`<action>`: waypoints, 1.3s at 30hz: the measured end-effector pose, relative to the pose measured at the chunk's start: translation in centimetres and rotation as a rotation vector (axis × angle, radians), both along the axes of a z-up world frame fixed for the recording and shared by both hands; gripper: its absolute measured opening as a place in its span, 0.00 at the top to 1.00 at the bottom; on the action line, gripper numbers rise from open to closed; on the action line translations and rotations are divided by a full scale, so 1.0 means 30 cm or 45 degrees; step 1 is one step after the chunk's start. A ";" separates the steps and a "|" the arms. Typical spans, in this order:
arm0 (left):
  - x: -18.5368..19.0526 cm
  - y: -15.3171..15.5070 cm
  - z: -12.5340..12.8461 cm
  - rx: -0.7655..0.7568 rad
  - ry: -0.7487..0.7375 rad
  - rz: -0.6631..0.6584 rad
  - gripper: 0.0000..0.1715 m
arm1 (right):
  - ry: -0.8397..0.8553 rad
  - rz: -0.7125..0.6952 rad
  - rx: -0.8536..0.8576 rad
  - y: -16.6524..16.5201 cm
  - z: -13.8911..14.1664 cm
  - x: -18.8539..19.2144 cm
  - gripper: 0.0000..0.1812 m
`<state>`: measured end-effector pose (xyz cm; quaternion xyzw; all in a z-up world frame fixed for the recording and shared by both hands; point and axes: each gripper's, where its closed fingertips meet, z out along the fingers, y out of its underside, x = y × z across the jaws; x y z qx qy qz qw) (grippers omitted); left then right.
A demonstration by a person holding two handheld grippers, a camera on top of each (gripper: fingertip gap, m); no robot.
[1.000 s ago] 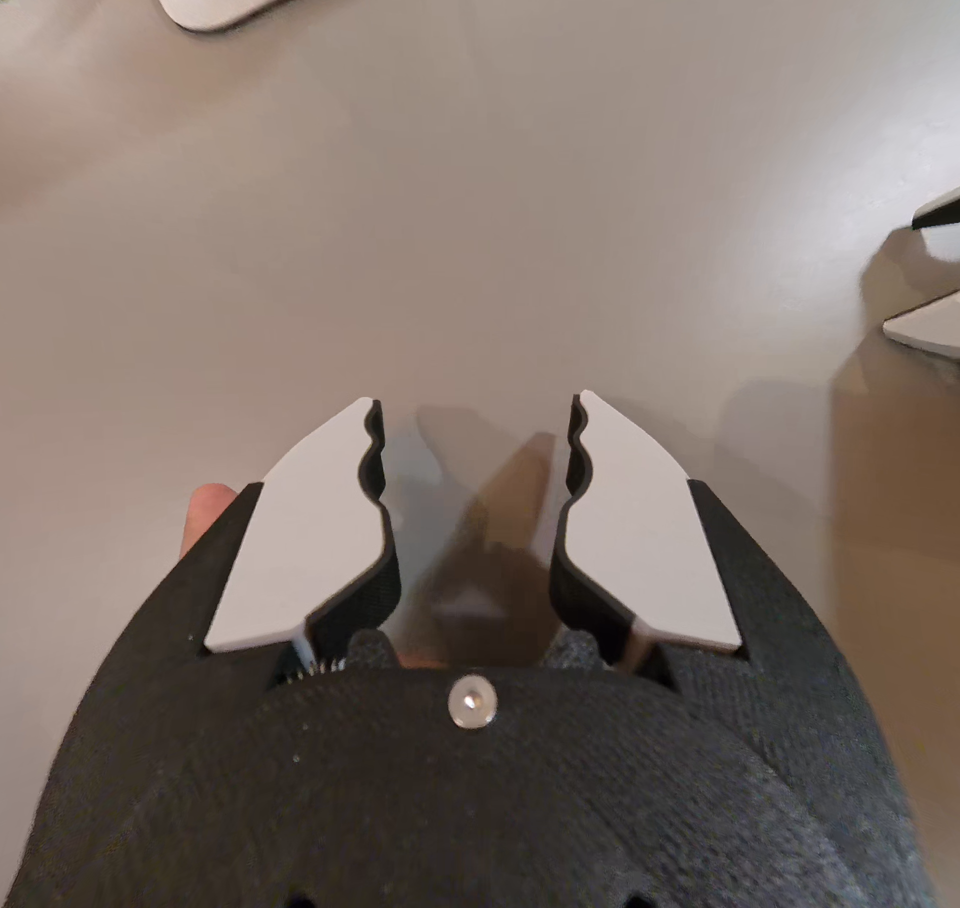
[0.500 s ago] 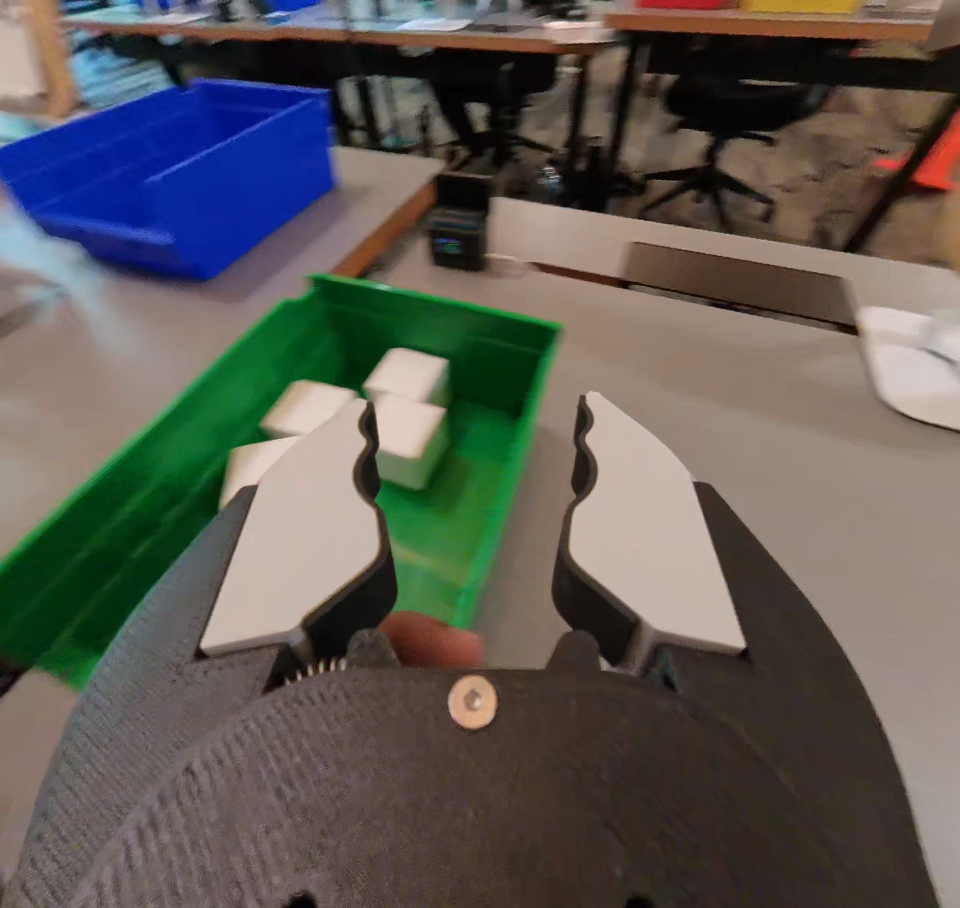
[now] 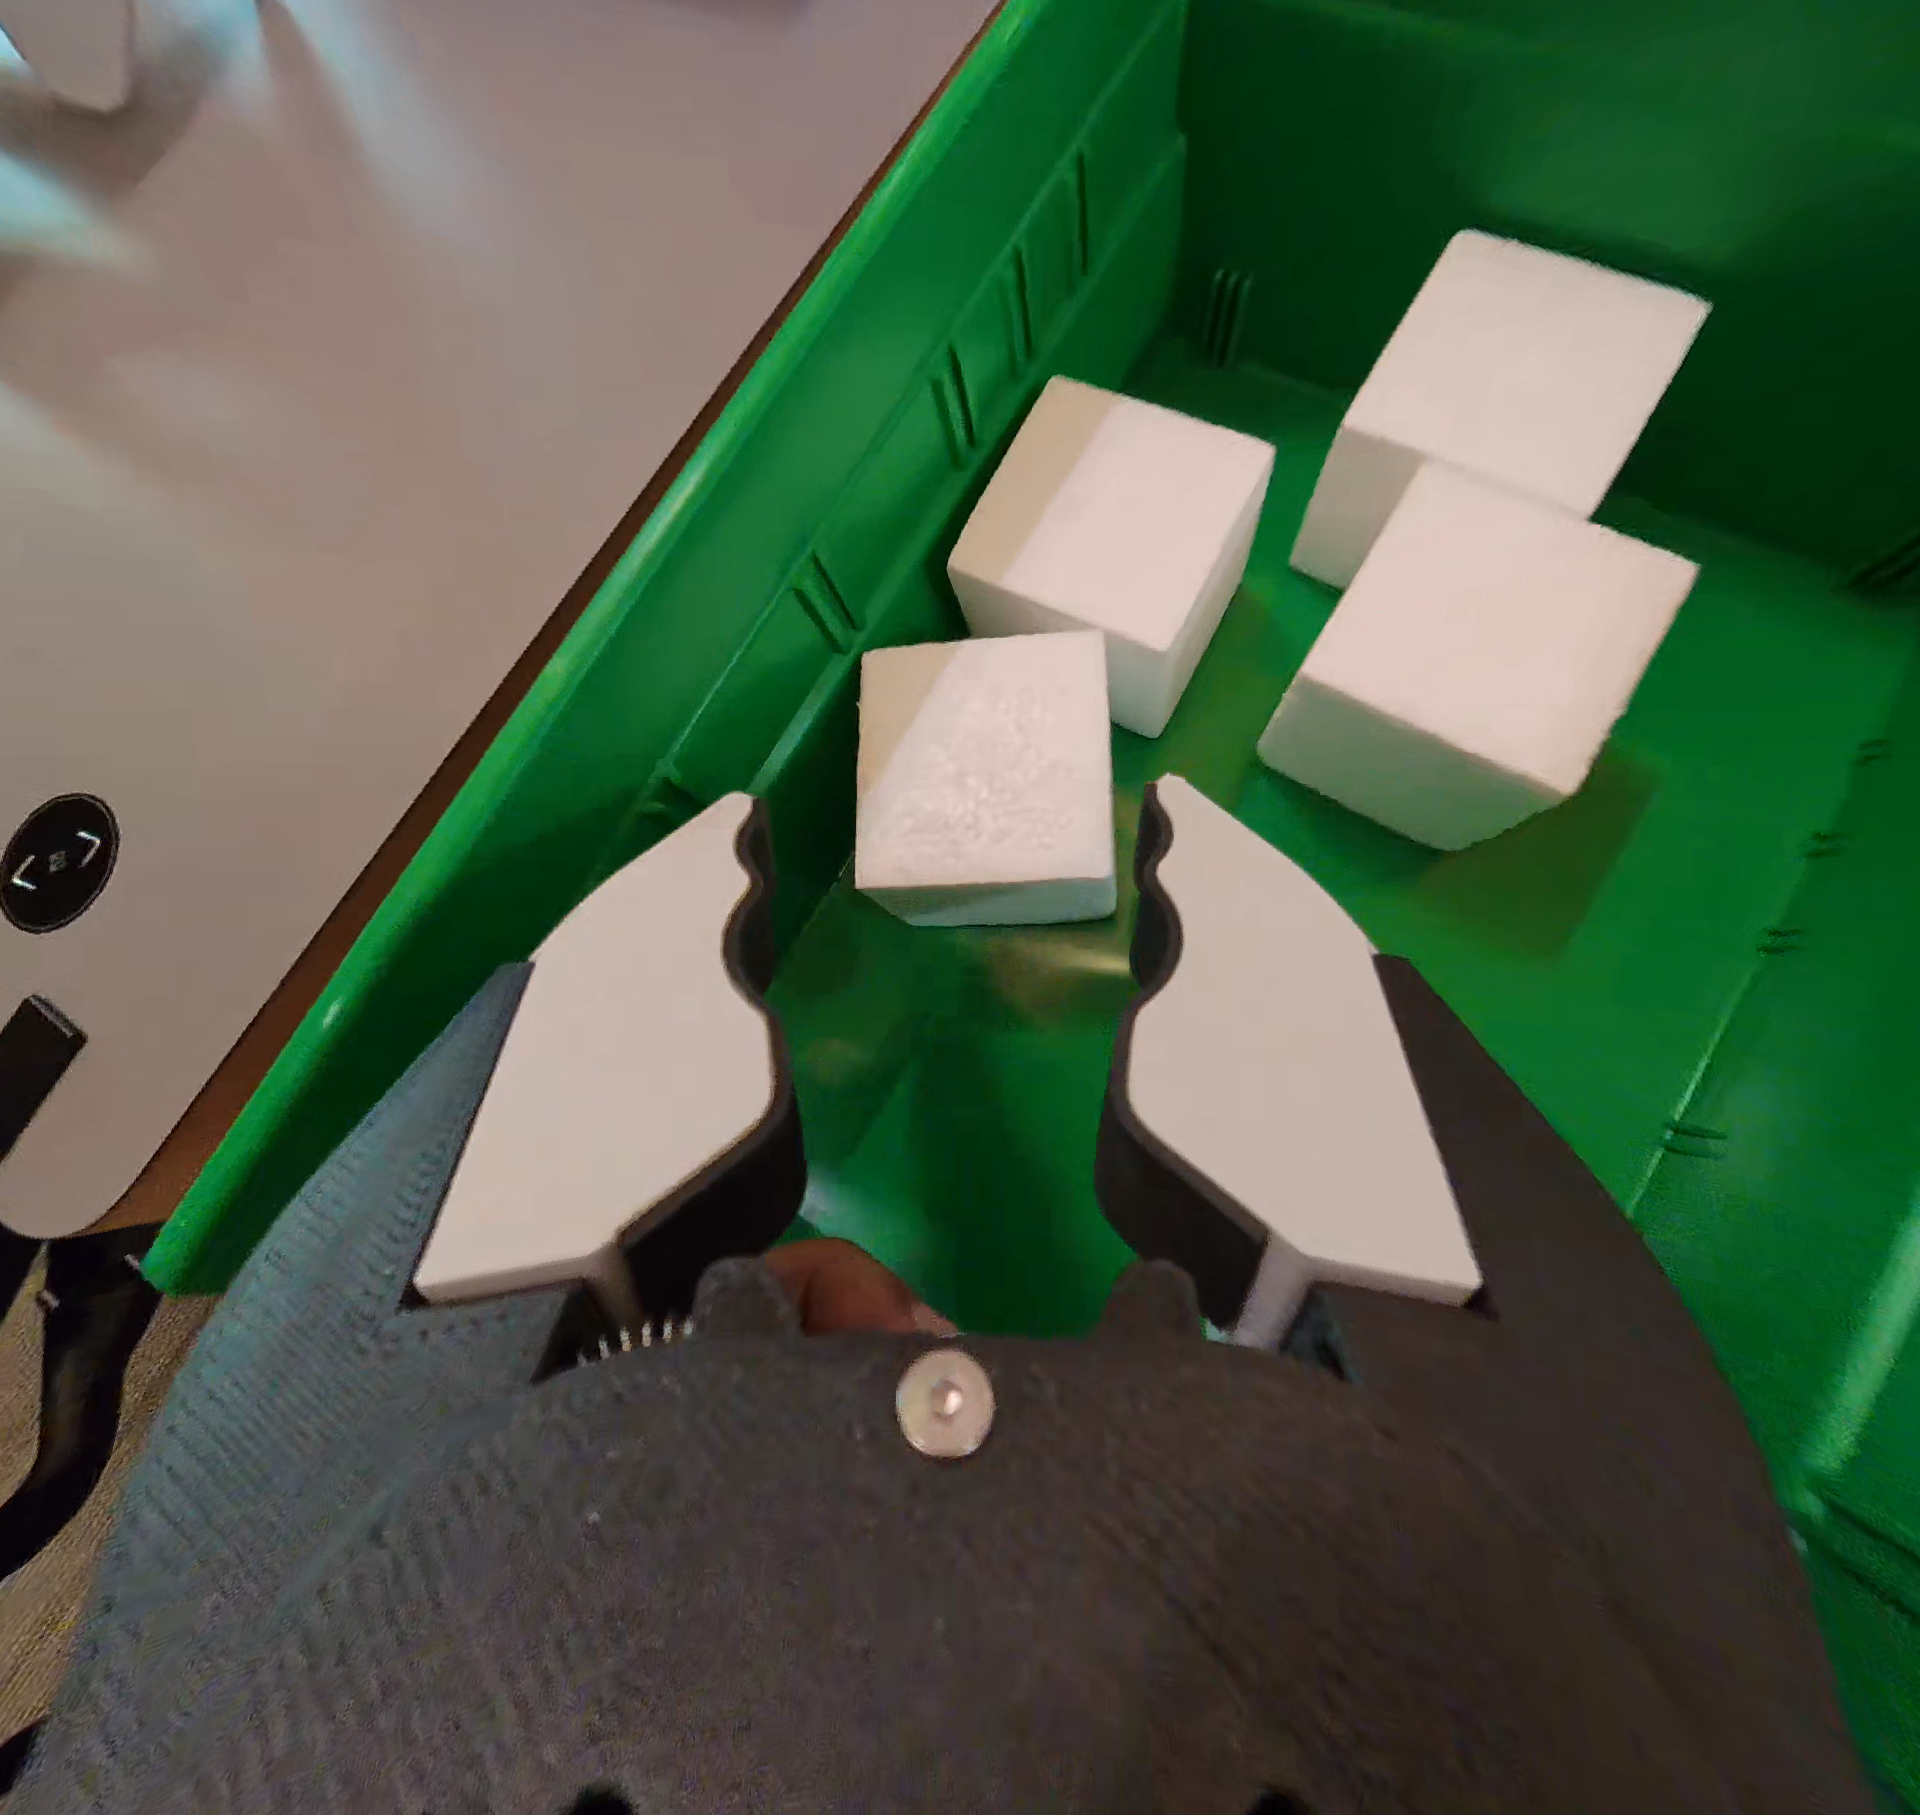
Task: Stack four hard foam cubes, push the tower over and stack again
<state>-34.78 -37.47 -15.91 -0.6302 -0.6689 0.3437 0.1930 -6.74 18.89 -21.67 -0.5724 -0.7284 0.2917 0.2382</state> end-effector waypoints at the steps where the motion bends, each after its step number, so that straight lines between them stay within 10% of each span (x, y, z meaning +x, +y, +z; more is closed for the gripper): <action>1: 0.001 -0.001 -0.013 0.004 -0.030 0.008 0.61 | 0.000 0.000 0.000 0.000 0.000 0.000 0.76; 15: -0.033 0.023 -0.006 0.098 0.027 0.036 0.70 | 0.001 0.001 0.003 -0.001 0.000 -0.003 0.76; 22: 0.046 0.085 0.414 0.117 0.461 -0.073 0.70 | 0.003 0.011 0.008 -0.006 0.000 -0.003 0.78; 28: 0.224 0.668 0.694 0.201 0.711 -0.804 0.70 | 0.006 0.010 0.016 -0.008 0.001 -0.004 0.78; 34: 0.519 1.362 0.348 0.148 0.412 -1.783 0.69 | 0.001 -0.002 0.004 -0.007 0.000 -0.002 0.78; 39: 0.750 1.590 0.109 0.094 0.272 -2.403 0.69 | 0.000 0.001 0.001 0.003 -0.001 0.016 0.77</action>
